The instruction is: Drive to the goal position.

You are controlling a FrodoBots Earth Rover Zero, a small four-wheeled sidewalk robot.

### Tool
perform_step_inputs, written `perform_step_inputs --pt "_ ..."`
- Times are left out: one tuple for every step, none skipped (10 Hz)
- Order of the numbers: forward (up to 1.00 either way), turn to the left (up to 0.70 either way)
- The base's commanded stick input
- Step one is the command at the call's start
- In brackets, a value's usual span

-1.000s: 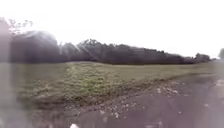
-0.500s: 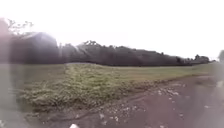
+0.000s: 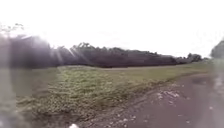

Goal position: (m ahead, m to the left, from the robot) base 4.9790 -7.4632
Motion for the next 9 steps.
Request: perform_step_inputs --pt "0.70 -0.34" --pt "0.70 -0.34" --pt "0.70 -0.34" --pt "0.70 -0.34" --pt "0.70 -0.34" --pt "0.70 -0.34" --pt "0.70 -0.34" --pt "0.70 -0.34" --pt "0.70 -0.34"
